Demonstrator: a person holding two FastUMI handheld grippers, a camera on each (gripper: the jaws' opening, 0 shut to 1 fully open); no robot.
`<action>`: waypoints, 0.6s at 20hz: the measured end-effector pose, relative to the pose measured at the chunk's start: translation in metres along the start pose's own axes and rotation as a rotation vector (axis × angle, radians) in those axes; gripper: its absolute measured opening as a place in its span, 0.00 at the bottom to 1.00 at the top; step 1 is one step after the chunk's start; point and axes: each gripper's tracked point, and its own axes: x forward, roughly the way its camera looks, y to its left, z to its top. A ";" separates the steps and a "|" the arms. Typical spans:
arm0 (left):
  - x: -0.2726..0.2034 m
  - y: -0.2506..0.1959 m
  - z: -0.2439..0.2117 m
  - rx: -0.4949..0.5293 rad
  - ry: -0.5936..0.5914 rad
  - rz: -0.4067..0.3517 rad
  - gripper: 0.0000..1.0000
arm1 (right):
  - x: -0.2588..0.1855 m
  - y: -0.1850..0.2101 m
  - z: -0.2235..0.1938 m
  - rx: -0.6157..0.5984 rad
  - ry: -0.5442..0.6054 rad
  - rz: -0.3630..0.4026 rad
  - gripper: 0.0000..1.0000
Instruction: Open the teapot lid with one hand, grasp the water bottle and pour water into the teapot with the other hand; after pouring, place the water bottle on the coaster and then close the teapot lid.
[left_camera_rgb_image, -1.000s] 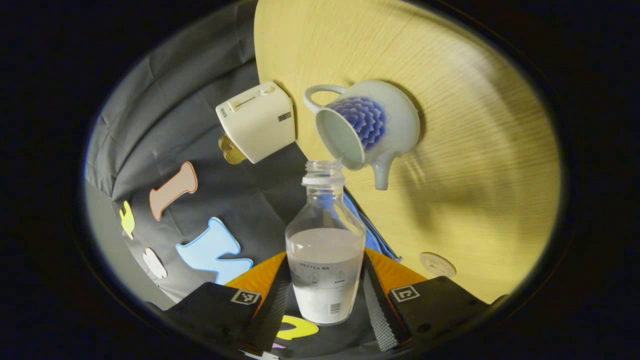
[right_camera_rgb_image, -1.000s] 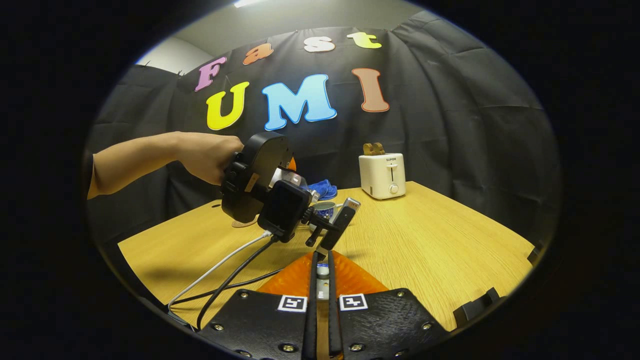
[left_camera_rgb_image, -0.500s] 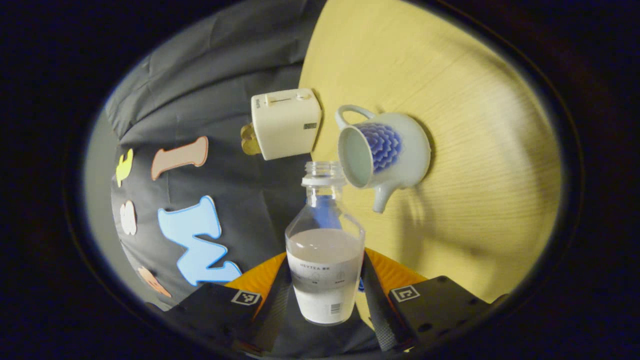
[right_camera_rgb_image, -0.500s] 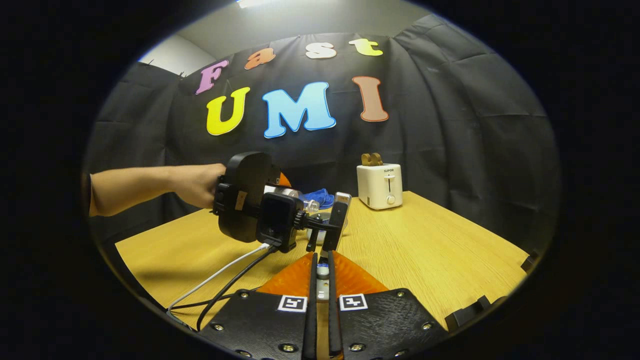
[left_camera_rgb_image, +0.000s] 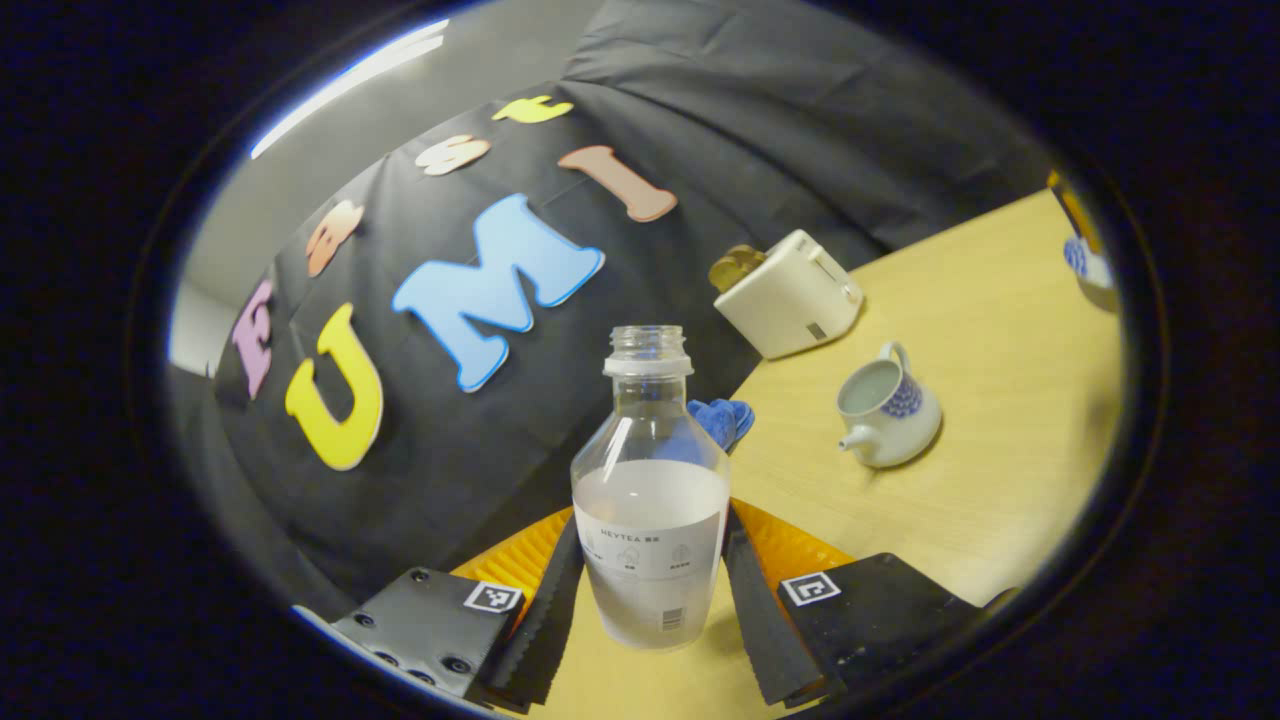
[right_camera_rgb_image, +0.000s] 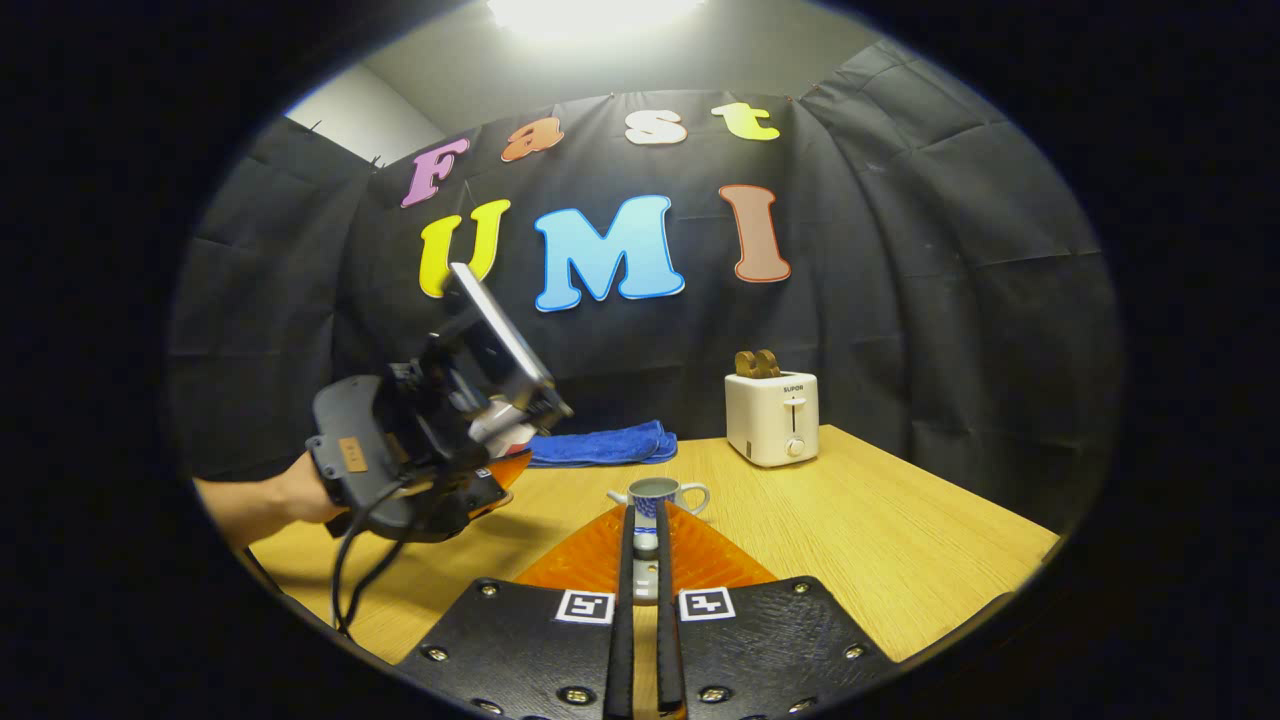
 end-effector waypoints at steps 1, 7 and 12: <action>-0.011 0.007 -0.003 -0.107 -0.008 0.011 0.87 | 0.008 0.002 -0.002 0.001 0.000 0.000 0.09; -0.046 0.061 -0.054 -0.556 -0.012 0.130 0.87 | 0.050 0.012 -0.017 -0.031 0.029 -0.011 0.09; -0.019 0.096 -0.059 -0.555 -0.057 0.185 0.86 | 0.054 0.013 -0.020 -0.035 0.038 -0.006 0.09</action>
